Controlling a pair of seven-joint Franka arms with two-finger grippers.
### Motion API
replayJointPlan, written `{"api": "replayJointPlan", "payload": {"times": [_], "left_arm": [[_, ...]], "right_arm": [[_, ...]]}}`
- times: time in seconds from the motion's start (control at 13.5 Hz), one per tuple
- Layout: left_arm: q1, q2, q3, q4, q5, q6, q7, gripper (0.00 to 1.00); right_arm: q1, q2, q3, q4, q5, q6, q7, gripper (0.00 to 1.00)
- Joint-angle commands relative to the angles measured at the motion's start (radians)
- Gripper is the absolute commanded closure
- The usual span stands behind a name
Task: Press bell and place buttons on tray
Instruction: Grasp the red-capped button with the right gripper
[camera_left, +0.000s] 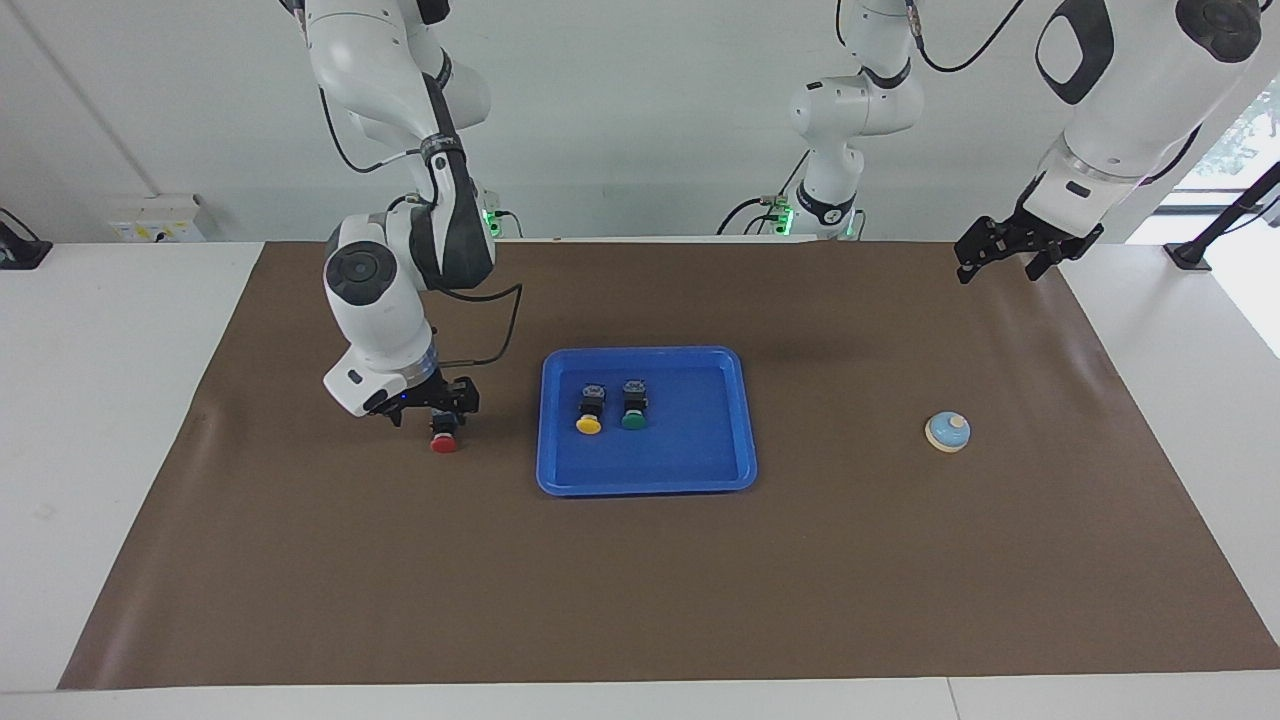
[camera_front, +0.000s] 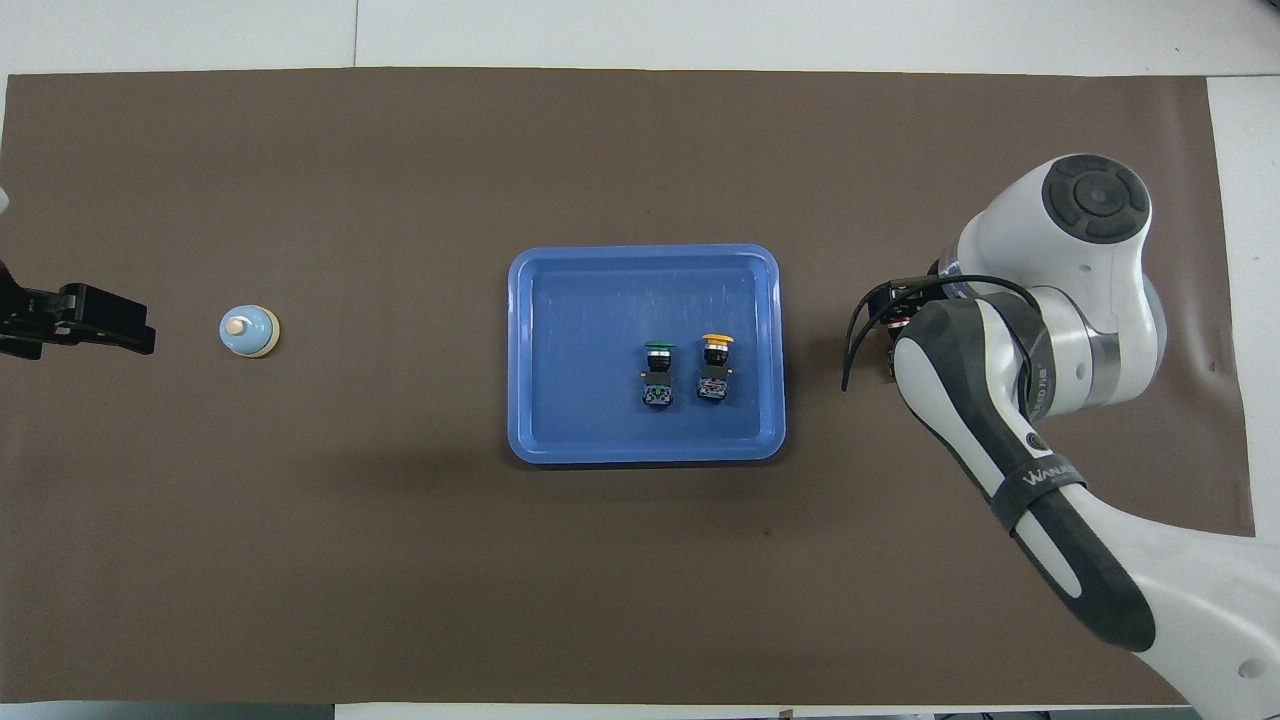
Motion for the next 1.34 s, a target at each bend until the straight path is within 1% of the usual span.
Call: {"api": "replayJointPlan", "payload": {"times": [0.0,0.15,0.37,0.59,0.82,1.04,1.19,1.26], "left_arm": [[-0.009,-0.006,0.009,0.006,-0.008,-0.004,-0.003,0.00],[-0.009,-0.006,0.009,0.006,-0.008,-0.004,-0.003,0.00],[-0.009,-0.006,0.009,0.006,-0.008,-0.004,-0.003,0.00],[-0.009,-0.006,0.009,0.006,-0.008,-0.004,-0.003,0.00],[-0.009,-0.006,0.009,0.006,-0.008,-0.004,-0.003,0.00],[-0.009,-0.006,0.009,0.006,-0.008,-0.004,-0.003,0.00],[-0.009,-0.006,0.009,0.006,-0.008,-0.004,-0.003,0.00],[-0.009,-0.006,0.009,0.006,-0.008,-0.004,-0.003,0.00]], "right_arm": [[-0.010,-0.069,0.016,-0.120,-0.020,0.076,-0.025,0.00],[-0.016,-0.073,0.018,-0.137,-0.017,0.091,-0.030,0.00],[-0.033,-0.067,0.019,-0.180,0.005,0.154,-0.028,0.00],[-0.047,-0.049,0.019,-0.182,0.051,0.166,-0.030,0.00],[-0.048,-0.032,0.021,-0.177,0.062,0.169,-0.031,0.00],[-0.039,-0.007,0.021,-0.177,0.118,0.183,-0.071,0.00],[-0.033,0.000,0.021,-0.177,0.123,0.183,-0.073,0.00],[-0.032,0.002,0.021,-0.177,0.123,0.185,-0.073,0.02]]}}
